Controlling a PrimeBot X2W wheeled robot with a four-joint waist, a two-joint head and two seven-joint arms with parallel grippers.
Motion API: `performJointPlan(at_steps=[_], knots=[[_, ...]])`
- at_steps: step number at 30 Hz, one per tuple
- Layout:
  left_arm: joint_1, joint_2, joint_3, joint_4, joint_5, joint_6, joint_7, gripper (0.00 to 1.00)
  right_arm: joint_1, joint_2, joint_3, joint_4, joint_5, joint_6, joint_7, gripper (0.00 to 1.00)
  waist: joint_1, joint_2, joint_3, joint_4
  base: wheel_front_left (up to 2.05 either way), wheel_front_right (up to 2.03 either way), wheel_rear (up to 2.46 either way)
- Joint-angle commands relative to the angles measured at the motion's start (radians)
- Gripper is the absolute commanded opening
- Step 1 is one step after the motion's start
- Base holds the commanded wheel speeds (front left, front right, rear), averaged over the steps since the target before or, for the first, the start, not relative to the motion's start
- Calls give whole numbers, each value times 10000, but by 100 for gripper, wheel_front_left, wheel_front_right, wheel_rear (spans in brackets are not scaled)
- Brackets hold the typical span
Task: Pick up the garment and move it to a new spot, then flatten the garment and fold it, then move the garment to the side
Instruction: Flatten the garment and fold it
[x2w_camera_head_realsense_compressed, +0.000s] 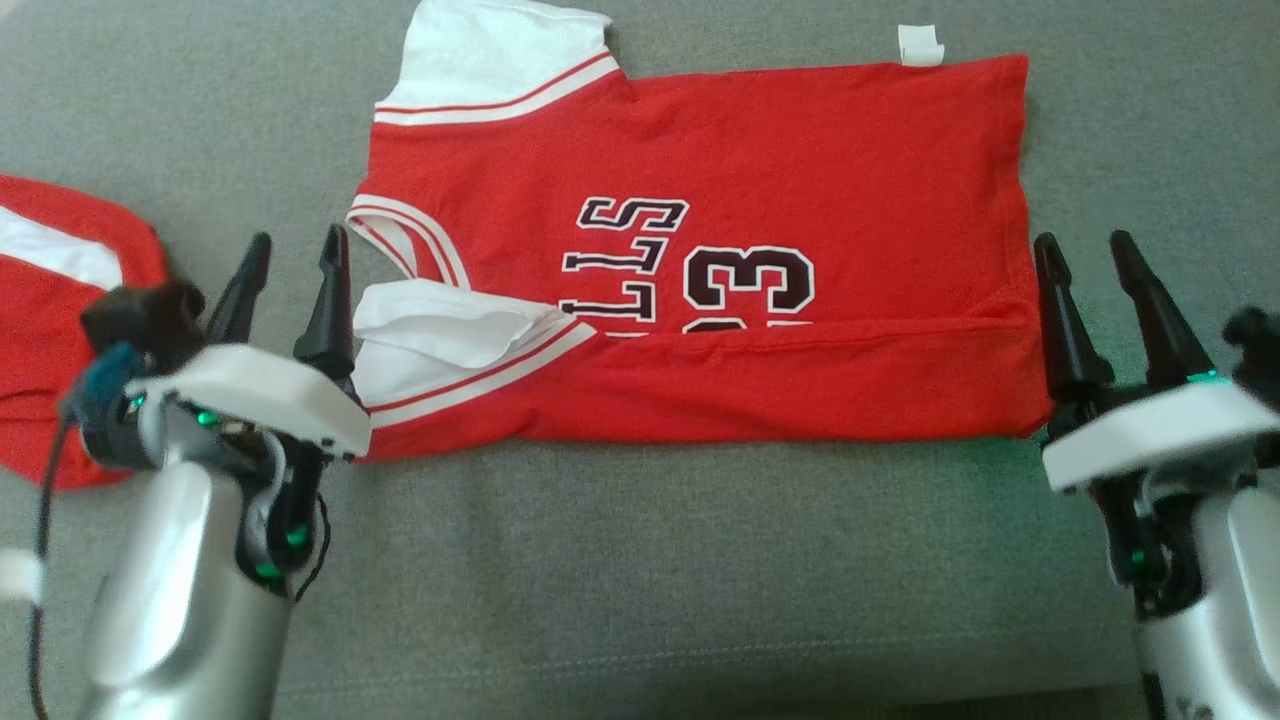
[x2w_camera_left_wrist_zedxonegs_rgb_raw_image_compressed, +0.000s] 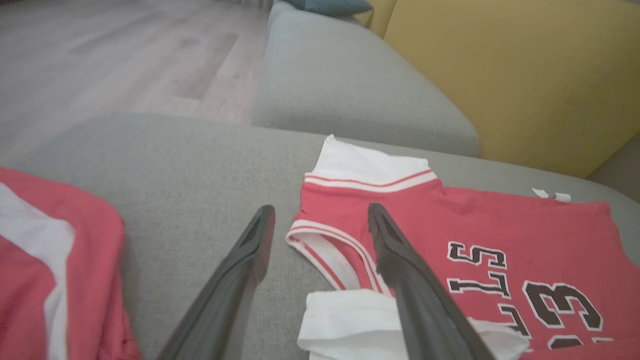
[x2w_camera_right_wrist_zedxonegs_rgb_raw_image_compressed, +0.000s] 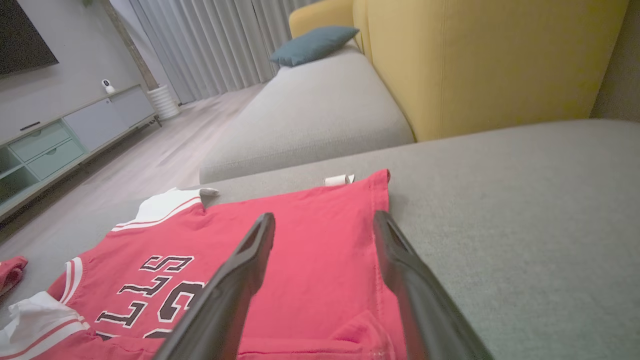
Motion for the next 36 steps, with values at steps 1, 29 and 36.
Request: performJointPlan(at_steps=[1, 29, 36], knots=[[70, 185, 243, -533, 291, 166, -519, 100, 264, -206, 258, -485, -315, 73, -511, 100, -1, 0, -69, 15, 0, 0, 0], [3148, 166, -403, -2816, 1224, 1270, -1388, 100, 2623, 513, -188, -1915, -1407, 73, -658, 100, -1, 0, -1036, -9, 0, 0, 0], [2808, 48, -661, -1651, 706, 796, -755, 100, 2515, 333, -179, -1081, -1240, 73, -121, 100, -1, 0, -609, 18, 0, 0, 0]])
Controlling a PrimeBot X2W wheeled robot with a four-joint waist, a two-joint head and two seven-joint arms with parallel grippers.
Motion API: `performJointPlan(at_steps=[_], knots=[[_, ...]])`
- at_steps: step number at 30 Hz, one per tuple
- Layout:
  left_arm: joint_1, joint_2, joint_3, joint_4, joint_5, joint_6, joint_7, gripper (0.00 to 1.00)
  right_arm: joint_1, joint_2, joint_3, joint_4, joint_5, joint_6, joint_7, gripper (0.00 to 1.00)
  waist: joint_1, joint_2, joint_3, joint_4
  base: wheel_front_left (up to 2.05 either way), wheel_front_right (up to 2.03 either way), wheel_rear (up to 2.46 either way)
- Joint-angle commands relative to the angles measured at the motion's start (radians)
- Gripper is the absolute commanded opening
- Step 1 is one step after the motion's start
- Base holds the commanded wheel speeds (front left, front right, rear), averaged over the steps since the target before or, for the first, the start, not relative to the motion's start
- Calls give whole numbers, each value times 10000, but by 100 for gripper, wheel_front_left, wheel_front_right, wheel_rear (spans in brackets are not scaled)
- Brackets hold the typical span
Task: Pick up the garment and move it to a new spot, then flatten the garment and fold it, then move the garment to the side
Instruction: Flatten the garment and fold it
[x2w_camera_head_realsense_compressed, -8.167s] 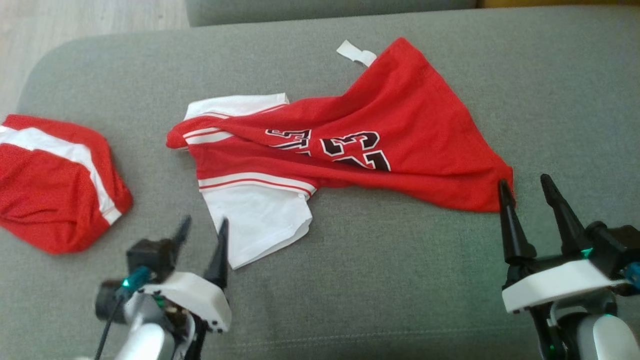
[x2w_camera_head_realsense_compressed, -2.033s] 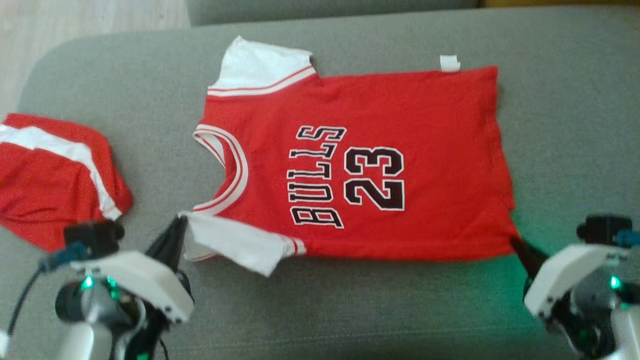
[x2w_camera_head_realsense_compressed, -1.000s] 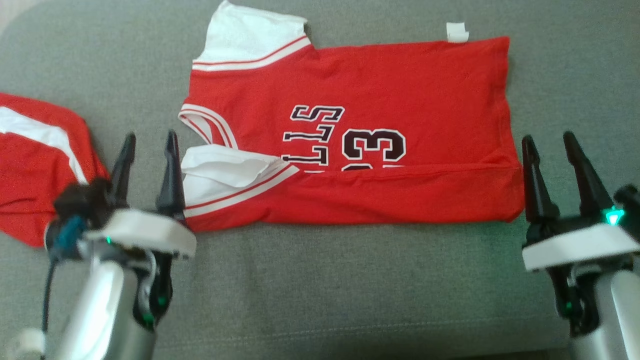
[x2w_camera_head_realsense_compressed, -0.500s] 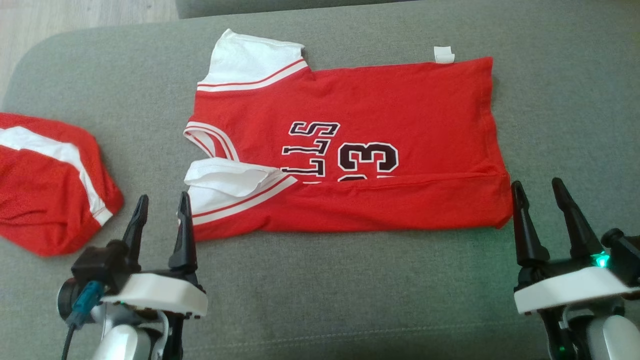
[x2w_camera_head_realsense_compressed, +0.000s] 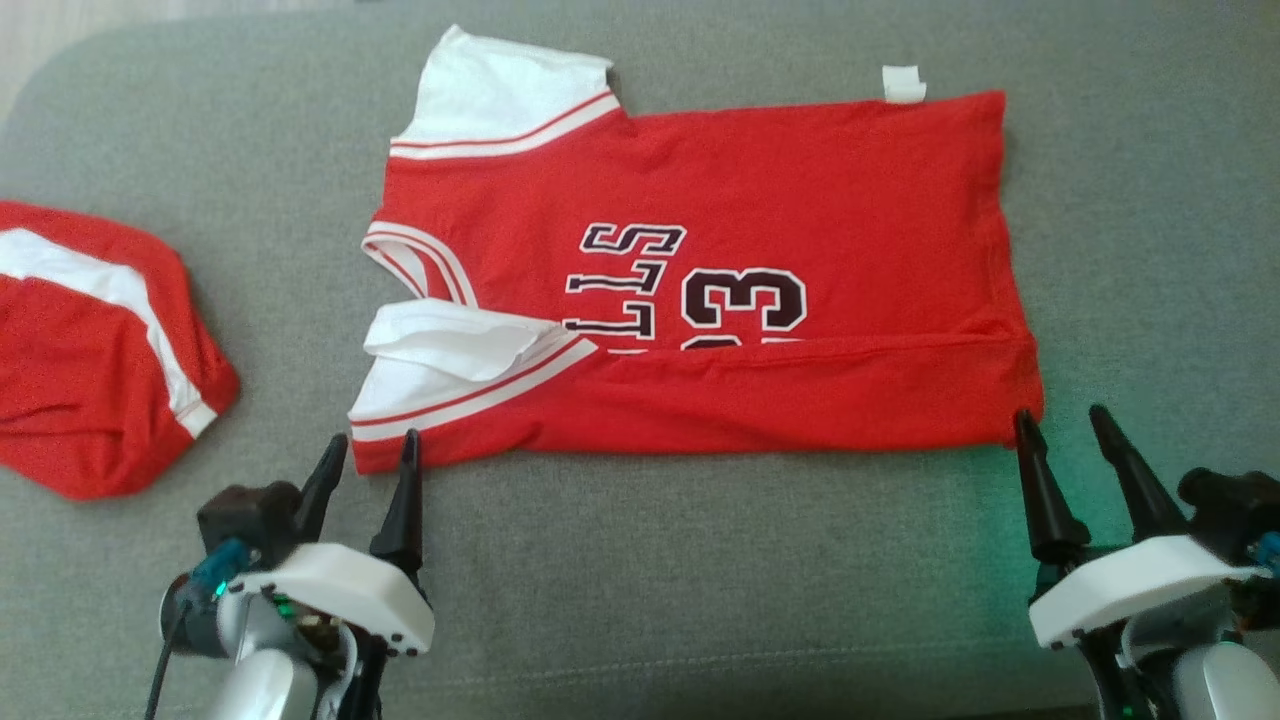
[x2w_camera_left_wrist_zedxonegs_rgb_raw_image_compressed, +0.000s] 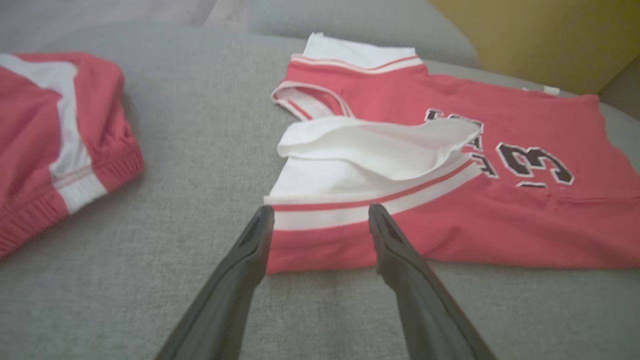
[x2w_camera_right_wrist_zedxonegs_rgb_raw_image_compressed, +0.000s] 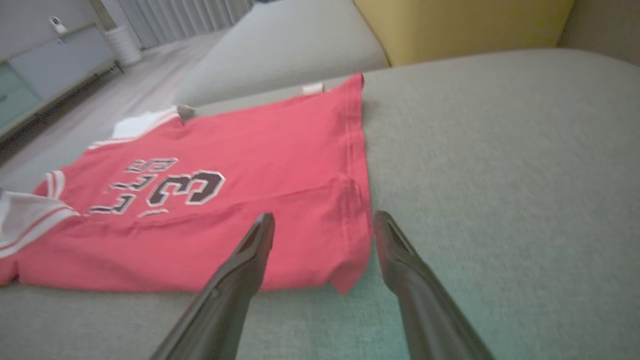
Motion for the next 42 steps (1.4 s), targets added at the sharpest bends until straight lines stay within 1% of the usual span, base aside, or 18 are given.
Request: performJointPlan(at_steps=[1, 5, 8, 15, 16, 17, 18, 19, 20, 27, 37, 42], knots=[[-555, 88, 325, -29, -145, -98, 49, 100, -229, -255, 205, -134, 85, 73, 125, 100, 0, -1, 189, 11, 0, 0, 0], [-937, 52, 366, 797, -481, -392, 163, 100, -488, -384, 134, 347, 193, 73, 464, 100, 0, -1, 542, 53, 0, 0, 0], [-1210, 22, 373, 1226, -678, -574, 259, 100, -694, -365, 57, 562, 197, 73, 779, 100, 0, -1, 755, 84, 0, 0, 0], [-1671, 4, 259, 1793, -1100, -1017, 777, 100, -1280, -372, 81, 1028, 328, 73, 1540, 100, 0, -1, 1104, 144, 0, 0, 0], [-1725, 6, 224, 1834, -1145, -1088, 849, 71, -1372, -363, 90, 1085, 388, 73, 1593, 100, 0, -1, 1132, 162, 0, 0, 0], [-1776, 27, 191, 1858, -1133, -1127, 859, 20, -1442, -371, 97, 1176, 432, 73, 1696, 100, 0, -1, 1146, 174, 0, 0, 0], [-1808, 43, 162, 1885, -1121, -1148, 869, 0, -1503, -383, 108, 1266, 474, 73, 1806, 64, 0, -1, 1155, 184, 0, 0, 0], [-1831, 54, 135, 1895, -1115, -1177, 862, 0, -1559, -398, 112, 1316, 515, 73, 1842, 21, 0, -1, 1159, 203, 0, 0, 0], [-1851, 70, 123, 1879, -1097, -1194, 809, 0, -1597, -414, 108, 1353, 544, 73, 1851, 0, 0, -1, 1154, 223, 0, 0, 0], [-1583, 141, 137, 1530, -1121, -1108, 648, 0, -1298, -435, 8, 1347, 762, 73, 1937, 0, 0, -1, 832, 385, 0, 0, 0], [-99, 338, 282, 675, -1371, -590, 1011, 0, 25, -593, 8, 737, 907, 73, 2386, 0, 0, -1, -78, 587, 0, 0, 0], [450, 337, 225, 326, -1485, -450, 1243, 0, 493, -545, -129, 567, 883, 73, 2502, 0, 0, -1, -330, 571, 0, 0, 0]])
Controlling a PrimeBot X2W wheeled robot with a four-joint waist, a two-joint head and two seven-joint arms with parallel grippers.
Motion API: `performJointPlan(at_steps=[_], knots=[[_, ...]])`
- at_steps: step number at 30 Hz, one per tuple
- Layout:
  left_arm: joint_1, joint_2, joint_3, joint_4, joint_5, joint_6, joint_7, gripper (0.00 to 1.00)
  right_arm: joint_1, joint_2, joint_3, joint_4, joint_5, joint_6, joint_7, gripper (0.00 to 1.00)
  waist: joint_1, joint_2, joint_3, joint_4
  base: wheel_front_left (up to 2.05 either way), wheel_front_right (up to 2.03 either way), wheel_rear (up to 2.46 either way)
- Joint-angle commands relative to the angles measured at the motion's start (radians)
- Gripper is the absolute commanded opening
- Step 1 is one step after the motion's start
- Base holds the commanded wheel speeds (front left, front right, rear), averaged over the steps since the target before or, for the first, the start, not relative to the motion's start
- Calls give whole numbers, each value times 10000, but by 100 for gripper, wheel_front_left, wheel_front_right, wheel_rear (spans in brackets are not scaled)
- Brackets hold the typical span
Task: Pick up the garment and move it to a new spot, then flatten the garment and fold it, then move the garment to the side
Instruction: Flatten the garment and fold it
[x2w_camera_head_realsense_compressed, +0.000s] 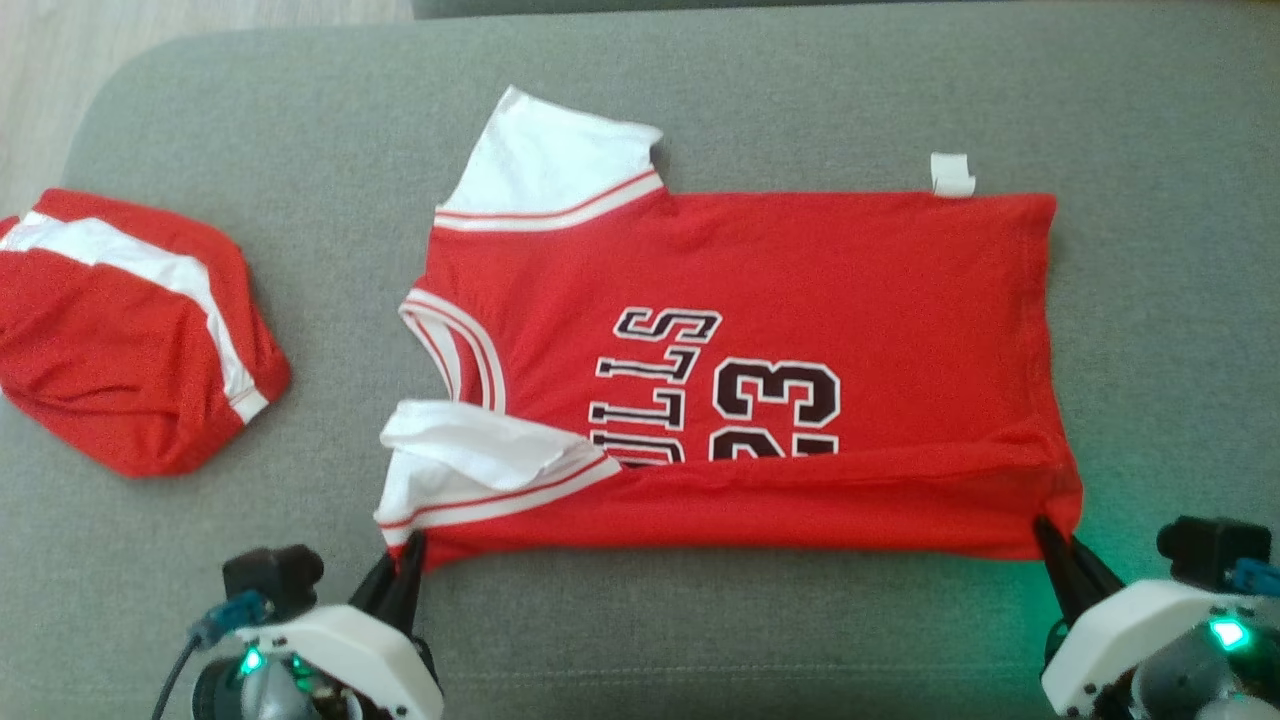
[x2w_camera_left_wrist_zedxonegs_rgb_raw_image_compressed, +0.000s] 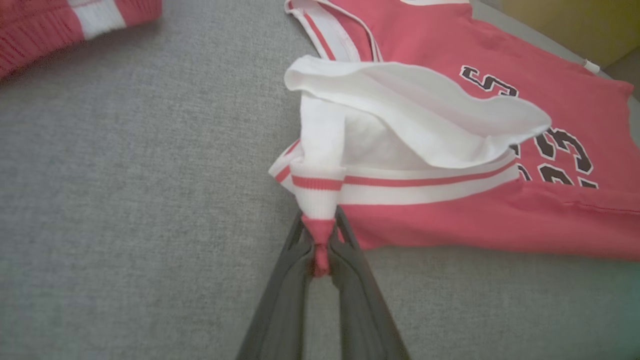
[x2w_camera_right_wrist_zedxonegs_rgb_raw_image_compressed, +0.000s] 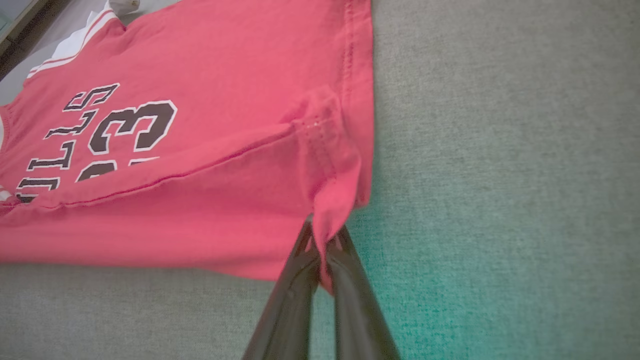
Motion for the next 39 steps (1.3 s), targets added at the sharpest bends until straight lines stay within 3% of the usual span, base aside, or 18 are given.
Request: performJointPlan(at_steps=[1, 2, 3, 4, 5, 14, 26, 32, 39], knots=[[-75, 211, 397, -402, -59, 137, 23, 0, 50, -197, 46, -383, 47, 65, 24, 0, 0, 0, -123, -27, 0, 0, 0], [20, 186, 363, -487, -97, 153, 87, 0, 119, -188, 51, -428, 43, 65, 40, 0, 0, 0, -158, -54, 0, 0, 0], [86, 165, 331, -572, -101, 193, 134, 0, 163, -184, 53, -496, 24, 65, -2, 20, 0, 0, -185, -75, 0, 0, 0], [123, 159, 331, -659, -30, 306, 108, 27, 186, -164, 42, -583, 15, 65, -128, 69, 0, 0, -207, -101, 0, 0, 0], [160, 123, 336, -713, -17, 398, 107, 100, 195, -153, 60, -651, -16, 65, -226, 100, 0, 0, -240, -132, 0, 0, 0], [-121, 219, 583, -2089, 1122, 1257, -1484, 100, -421, -46, 237, -2487, -868, 65, -2254, 100, 0, 0, -545, -320, 0, 0, 0], [-563, 632, 545, -3316, 2040, 1742, -1655, 100, -464, 194, 117, -3504, -1191, 65, -2087, 100, 0, 0, -762, -370, 0, 0, 0], [-669, 693, 541, -3385, 2091, 1795, -1638, 100, -491, 267, 123, -3591, -1157, 65, -2033, 100, 0, 0, -536, -367, 0, 0, 0], [-2431, 512, 168, -2721, 1997, 1205, -1465, 100, -877, 308, 172, -3750, -1137, 65, -2022, 100, 0, 0, 478, -406, 0, 0, 0]])
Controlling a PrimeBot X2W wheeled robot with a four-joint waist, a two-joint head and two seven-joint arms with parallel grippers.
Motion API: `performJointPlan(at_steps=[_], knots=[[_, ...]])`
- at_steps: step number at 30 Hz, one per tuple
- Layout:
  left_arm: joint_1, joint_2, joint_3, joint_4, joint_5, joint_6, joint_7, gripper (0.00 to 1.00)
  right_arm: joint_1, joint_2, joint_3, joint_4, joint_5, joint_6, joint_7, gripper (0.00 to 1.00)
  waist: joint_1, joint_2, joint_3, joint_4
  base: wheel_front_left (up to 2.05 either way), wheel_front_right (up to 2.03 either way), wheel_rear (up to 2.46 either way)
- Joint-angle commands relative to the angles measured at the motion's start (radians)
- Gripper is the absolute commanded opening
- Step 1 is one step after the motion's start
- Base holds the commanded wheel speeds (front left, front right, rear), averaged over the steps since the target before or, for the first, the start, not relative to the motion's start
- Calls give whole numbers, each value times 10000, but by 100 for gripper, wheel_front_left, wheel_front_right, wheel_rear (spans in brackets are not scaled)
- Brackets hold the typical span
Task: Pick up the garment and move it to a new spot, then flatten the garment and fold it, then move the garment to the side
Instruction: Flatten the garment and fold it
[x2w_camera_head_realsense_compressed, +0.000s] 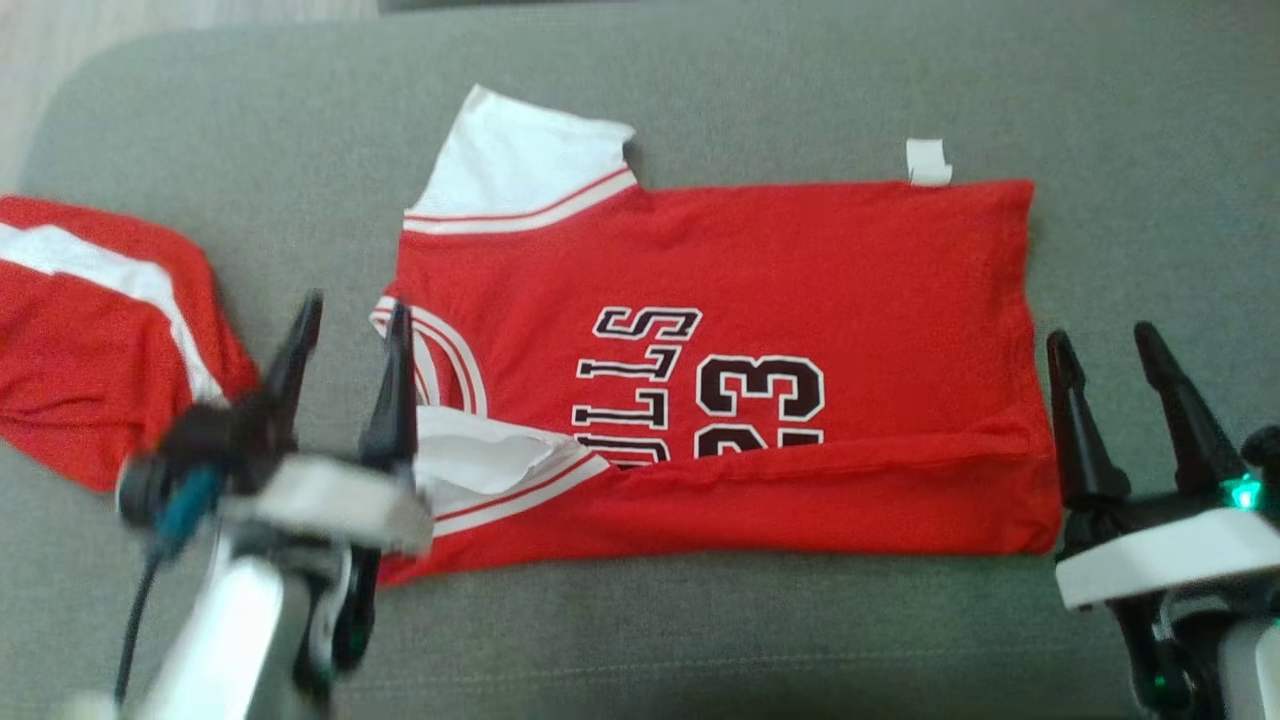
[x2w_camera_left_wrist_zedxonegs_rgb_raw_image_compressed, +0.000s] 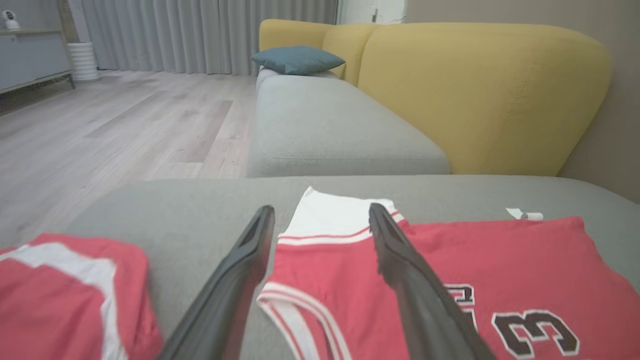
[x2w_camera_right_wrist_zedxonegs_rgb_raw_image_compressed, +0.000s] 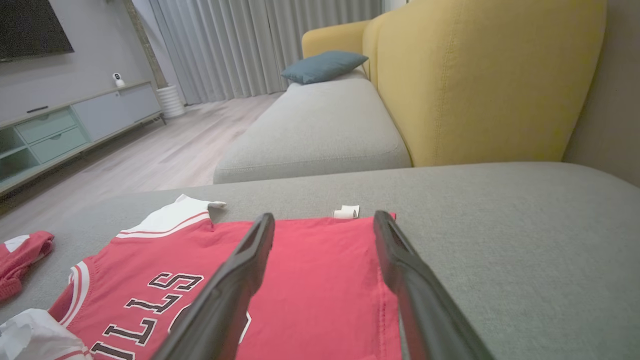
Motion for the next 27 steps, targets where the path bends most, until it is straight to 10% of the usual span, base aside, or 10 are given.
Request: performJointPlan(at_steps=[1, 27], knots=[[-1135, 19, 279, -36, 5, -149, -14, 100, -492, -82, 183, -436, -44, 65, -44, 100, 0, 0, 524, -57, 0, 0, 0], [-9916, -59, -241, 10997, 60, -2271, 684, 100, -2035, 110, 1214, 232, 159, 65, -729, 100, 0, 0, 3299, -1791, 0, 0, 0]])
